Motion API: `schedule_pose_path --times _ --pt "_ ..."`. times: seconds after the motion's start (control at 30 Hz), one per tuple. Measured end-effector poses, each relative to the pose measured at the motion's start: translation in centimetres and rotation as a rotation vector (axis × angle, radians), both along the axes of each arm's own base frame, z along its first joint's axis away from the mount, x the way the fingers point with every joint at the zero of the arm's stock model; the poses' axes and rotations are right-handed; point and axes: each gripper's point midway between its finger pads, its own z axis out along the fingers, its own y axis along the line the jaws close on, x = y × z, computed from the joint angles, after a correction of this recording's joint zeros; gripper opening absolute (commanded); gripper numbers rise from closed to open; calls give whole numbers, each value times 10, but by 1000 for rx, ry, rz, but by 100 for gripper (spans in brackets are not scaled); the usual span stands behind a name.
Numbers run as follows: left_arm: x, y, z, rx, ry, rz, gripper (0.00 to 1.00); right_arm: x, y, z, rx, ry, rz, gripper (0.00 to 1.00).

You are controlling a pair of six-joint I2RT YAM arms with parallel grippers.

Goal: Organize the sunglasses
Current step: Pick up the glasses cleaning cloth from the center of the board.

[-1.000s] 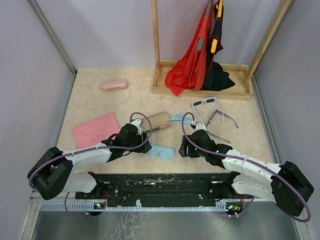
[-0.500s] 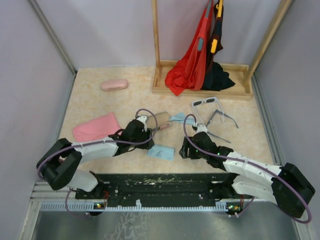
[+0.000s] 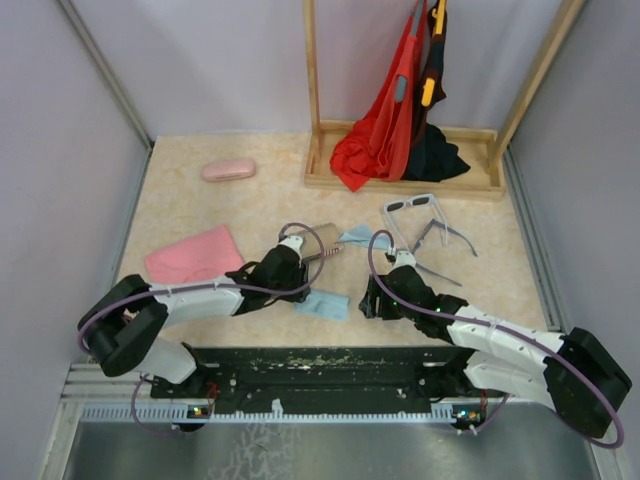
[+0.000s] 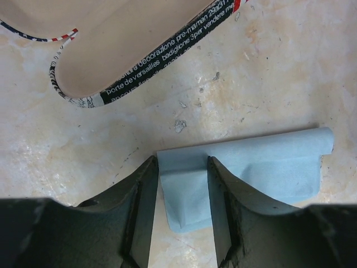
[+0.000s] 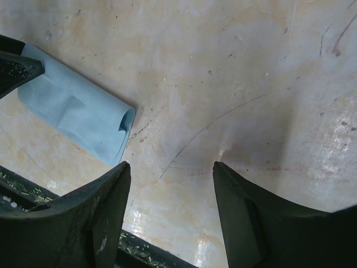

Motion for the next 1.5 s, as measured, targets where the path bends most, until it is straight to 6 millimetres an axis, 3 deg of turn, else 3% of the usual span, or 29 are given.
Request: schedule_pose_path --times 0.67,1.13,1.4,1.5 --pt "-3 -1 -3 13 -37 19 35 0 0 0 0 0 0 61" --pt "-9 -3 -5 4 -43 34 1 -1 2 -3 21 -7 11 65" --pt "-18 3 -5 -29 -32 52 1 10 16 9 97 -73 18 66" --pt "-20 4 -6 -42 -28 60 1 14 22 3 98 -66 24 66"
